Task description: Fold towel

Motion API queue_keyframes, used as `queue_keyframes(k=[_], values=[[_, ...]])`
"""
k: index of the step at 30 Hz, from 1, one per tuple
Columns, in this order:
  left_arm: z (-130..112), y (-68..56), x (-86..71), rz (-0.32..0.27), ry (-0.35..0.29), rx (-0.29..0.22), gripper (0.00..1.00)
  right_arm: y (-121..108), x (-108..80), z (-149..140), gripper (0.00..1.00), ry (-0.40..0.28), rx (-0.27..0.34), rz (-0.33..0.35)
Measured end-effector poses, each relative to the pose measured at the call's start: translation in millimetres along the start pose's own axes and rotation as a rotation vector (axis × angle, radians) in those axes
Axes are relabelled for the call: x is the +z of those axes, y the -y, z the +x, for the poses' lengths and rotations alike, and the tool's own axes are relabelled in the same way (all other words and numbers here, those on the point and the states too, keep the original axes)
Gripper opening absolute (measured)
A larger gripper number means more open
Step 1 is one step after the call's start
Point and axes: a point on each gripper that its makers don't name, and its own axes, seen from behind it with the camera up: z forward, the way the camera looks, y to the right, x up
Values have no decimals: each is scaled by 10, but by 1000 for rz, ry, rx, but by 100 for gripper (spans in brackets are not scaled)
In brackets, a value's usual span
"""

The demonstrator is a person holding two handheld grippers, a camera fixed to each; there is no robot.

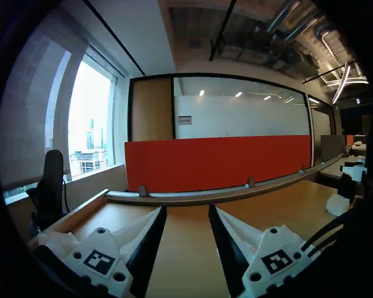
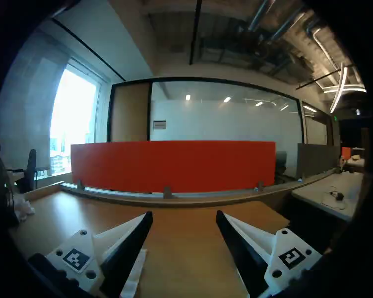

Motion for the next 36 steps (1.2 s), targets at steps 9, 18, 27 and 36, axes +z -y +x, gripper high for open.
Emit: queue_keyframes(k=[9,18,27,36], values=[[506,44,7,9,7,3,61,31,-12,476,99,-6,0,3],[631,23,18,-1,23,27,61,84,-37,644,99,2,-14,15],[647,-40,12,-67,62,46,61,224,-31,689,99,33,-70,66],[559,-205,0,-199,134,71,61,507,-75,626,99,100,-147,215]])
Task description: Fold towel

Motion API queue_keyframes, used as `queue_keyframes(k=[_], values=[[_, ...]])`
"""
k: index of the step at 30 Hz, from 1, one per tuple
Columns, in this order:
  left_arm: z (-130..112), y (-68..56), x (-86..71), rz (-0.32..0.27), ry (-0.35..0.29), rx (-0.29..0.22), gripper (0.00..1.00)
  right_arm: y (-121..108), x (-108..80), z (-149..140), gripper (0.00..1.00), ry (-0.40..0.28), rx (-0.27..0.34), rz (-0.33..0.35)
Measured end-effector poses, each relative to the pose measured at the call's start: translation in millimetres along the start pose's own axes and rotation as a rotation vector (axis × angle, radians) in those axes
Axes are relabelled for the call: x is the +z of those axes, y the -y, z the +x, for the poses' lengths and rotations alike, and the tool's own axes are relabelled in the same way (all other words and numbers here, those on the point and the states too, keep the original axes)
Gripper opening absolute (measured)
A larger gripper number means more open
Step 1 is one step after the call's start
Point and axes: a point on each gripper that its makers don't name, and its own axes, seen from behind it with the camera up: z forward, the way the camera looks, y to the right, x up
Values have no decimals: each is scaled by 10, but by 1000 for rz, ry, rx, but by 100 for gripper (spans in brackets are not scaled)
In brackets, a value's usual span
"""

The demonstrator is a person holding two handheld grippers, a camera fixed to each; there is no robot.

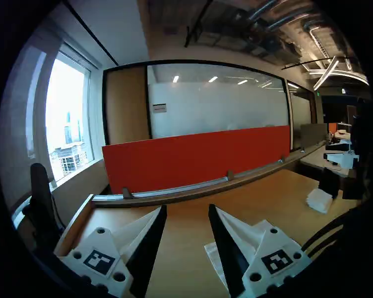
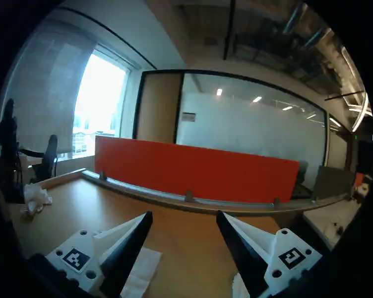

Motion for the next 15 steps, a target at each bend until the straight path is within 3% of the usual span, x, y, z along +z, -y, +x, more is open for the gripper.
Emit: queue_keyframes(k=[8,15], values=[[-110,-221,36,-130,61,21,61,272,1,-54,99,63,-50,147],[-225,-456,20,-219,105,57,61,443,17,-124,100,101,-82,225]])
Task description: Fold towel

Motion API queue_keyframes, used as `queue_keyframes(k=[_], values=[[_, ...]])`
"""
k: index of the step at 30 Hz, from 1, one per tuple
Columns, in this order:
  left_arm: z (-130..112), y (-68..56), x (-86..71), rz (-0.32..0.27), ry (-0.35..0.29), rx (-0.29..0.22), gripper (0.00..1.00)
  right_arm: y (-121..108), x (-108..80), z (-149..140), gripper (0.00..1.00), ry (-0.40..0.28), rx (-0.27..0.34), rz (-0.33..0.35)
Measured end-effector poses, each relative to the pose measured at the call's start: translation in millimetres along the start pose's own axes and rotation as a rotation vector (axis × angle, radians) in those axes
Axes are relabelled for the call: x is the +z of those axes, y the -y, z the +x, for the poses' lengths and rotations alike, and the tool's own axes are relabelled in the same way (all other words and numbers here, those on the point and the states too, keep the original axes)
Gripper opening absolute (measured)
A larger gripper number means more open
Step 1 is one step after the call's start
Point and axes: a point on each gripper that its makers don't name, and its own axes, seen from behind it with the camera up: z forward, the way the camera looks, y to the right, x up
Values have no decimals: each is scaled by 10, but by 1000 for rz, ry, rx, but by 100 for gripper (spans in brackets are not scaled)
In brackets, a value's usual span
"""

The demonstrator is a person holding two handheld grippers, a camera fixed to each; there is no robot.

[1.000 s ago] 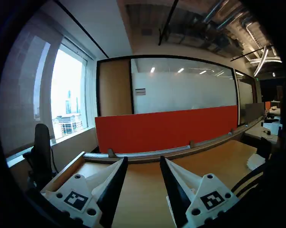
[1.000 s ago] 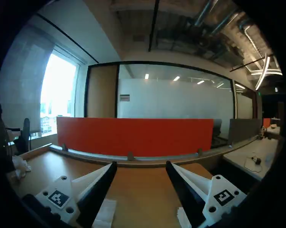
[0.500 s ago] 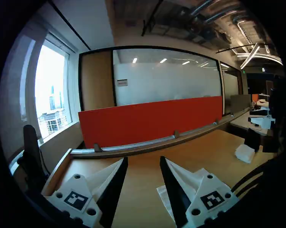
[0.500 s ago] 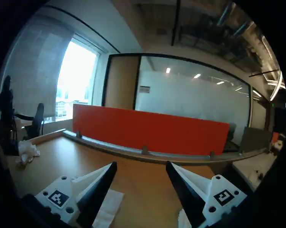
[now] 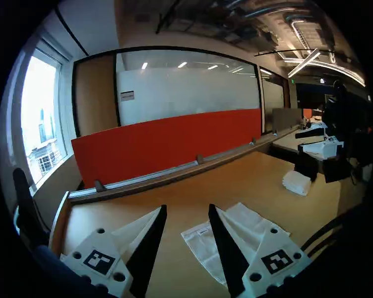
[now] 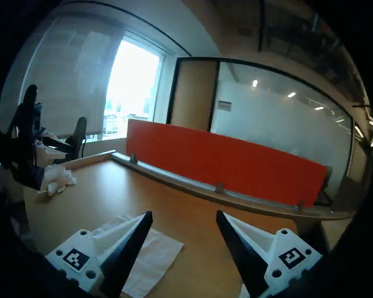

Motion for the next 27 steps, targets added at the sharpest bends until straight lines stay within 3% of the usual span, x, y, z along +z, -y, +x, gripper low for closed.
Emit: queue_keyframes(k=[6,17,27], values=[[-142,-170,28,-62,43,32,61,110,38,-101,100,46,-36,58],[-485,-293,56,-92,98,31,61,265,67,-473,100,122,-63,120],[-922,-458,94,-119,159,56,61,410,100,-926,100,190,-52,157]])
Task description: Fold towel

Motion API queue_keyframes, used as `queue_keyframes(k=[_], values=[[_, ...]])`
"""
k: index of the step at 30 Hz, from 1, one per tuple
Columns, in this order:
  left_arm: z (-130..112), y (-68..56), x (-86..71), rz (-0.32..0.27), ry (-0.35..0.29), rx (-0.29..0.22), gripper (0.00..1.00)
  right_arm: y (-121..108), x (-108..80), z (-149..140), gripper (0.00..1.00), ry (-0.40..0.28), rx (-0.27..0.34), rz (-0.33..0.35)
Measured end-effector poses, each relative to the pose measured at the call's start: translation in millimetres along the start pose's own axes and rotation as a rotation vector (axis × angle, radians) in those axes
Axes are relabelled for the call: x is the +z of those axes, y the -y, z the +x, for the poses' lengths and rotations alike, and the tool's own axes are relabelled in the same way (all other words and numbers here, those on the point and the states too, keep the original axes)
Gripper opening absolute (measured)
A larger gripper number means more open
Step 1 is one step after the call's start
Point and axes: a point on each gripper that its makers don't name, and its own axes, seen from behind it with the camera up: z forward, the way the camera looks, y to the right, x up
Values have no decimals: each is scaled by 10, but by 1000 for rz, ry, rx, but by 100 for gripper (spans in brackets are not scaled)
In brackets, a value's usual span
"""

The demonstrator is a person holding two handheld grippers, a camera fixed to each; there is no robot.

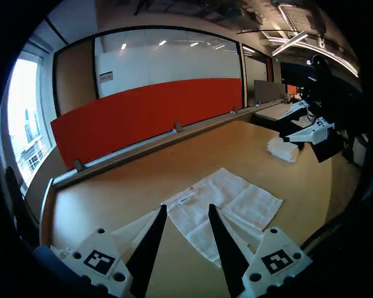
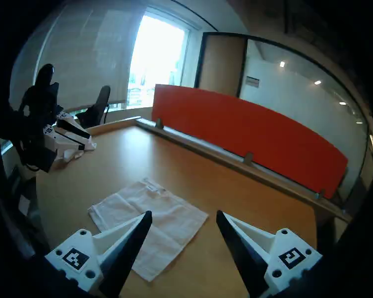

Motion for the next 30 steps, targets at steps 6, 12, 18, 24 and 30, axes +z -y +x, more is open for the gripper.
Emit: queue_keyframes(k=[6,12,18,24,30], values=[[-261,-146,90,-28,37,2,61,91,86,-263,100,37,-3,16],[-501,-239,174,-48,73,5,61,165,173,-507,100,73,6,28],[-743,-293,239,-62,113,0,61,253,252,-754,100,111,13,42],[-978,-356,295,-80,152,1,61,344,323,-980,100,147,14,59],[-1180,-437,372,-105,191,9,61,417,392,-1185,100,180,14,74]])
